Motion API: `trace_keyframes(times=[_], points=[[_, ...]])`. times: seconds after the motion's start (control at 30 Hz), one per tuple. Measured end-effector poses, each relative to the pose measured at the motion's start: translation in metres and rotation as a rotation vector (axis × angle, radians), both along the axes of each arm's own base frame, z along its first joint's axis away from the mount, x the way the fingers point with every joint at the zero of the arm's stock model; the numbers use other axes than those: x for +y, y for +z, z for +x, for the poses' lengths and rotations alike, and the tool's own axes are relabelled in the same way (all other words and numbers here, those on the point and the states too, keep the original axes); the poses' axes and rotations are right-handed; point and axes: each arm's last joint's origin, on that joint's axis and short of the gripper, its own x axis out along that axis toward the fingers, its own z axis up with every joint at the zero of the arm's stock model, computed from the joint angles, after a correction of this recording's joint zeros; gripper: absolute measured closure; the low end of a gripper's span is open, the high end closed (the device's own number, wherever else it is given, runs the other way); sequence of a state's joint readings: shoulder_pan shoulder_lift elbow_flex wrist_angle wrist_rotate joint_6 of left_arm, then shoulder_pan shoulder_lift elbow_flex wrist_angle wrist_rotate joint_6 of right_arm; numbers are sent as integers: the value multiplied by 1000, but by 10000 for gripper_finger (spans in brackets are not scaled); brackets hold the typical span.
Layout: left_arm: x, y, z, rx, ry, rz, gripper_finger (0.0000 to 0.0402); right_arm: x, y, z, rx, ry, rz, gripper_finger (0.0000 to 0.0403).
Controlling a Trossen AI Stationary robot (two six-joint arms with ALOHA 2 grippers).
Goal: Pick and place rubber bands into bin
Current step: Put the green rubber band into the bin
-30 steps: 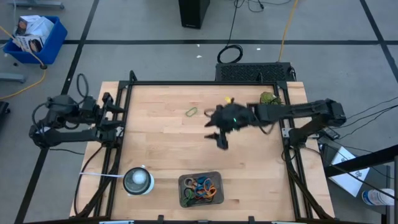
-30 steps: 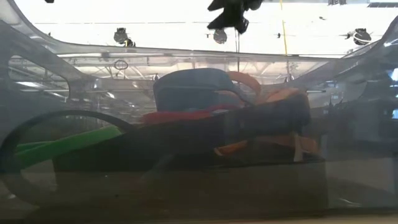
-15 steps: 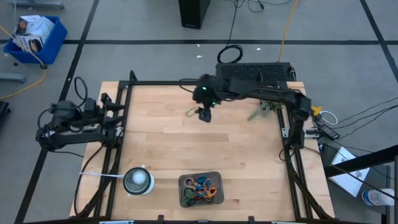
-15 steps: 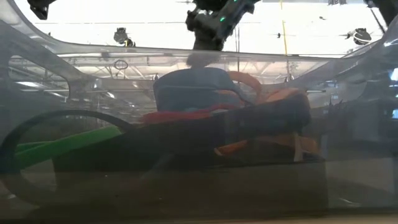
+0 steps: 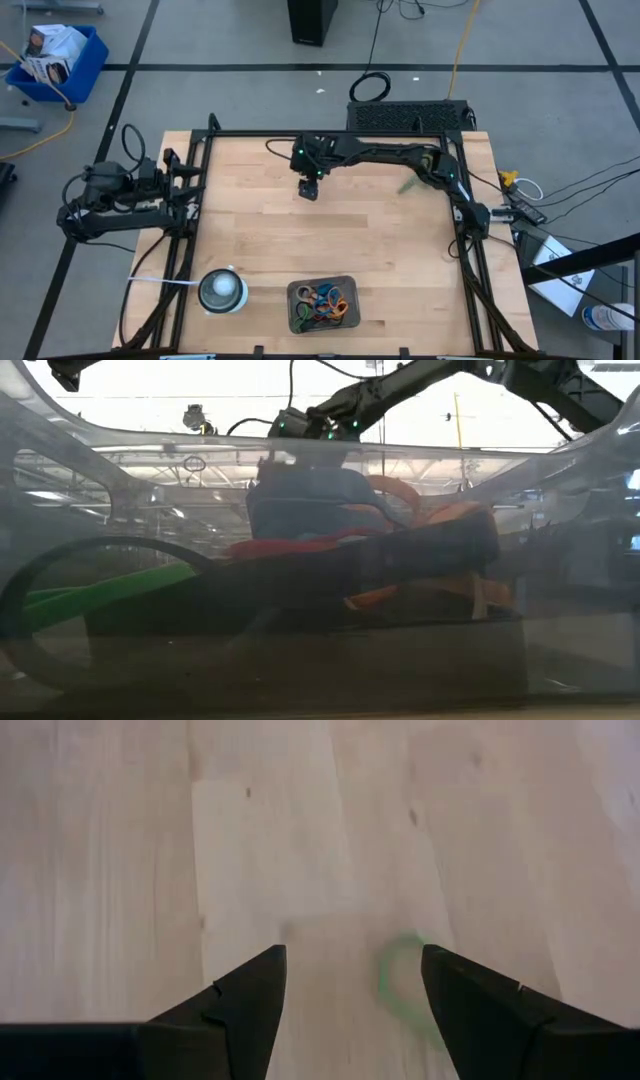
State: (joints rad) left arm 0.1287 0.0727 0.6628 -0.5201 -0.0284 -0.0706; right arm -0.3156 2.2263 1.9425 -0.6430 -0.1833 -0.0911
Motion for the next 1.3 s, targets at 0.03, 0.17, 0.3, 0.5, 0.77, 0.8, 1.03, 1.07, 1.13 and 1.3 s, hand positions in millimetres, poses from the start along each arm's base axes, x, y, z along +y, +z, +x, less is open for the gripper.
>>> trace_keyframes(times=[0.03,0.17,0.3,0.5,0.77,0.8,1.03,1.07,1.13,1.3], points=[[0,0,0,1,0,3,178,0,-5,3,-8,0,-2,176],[0,0,0,3,0,5,178,-2,-13,8,-67,9,-28,173],[0,0,0,4,0,5,178,-3,-22,9,-88,-33,-78,173],[0,-1,0,11,1,20,178,-2,-36,4,-56,-70,-98,178],[0,-1,0,15,3,42,178,6,-55,-1,-30,-34,-106,179],[0,-1,0,15,3,42,178,6,-58,-1,-40,-31,-112,179],[0,-1,0,14,2,39,178,7,-64,-3,-46,-24,-117,179],[0,-1,0,14,3,39,178,8,-65,-4,-41,-30,-111,179],[0,-1,0,14,3,39,178,8,-67,-4,-38,-41,-102,179],[0,-1,0,13,2,34,178,8,-72,-2,-39,-62,-106,189]])
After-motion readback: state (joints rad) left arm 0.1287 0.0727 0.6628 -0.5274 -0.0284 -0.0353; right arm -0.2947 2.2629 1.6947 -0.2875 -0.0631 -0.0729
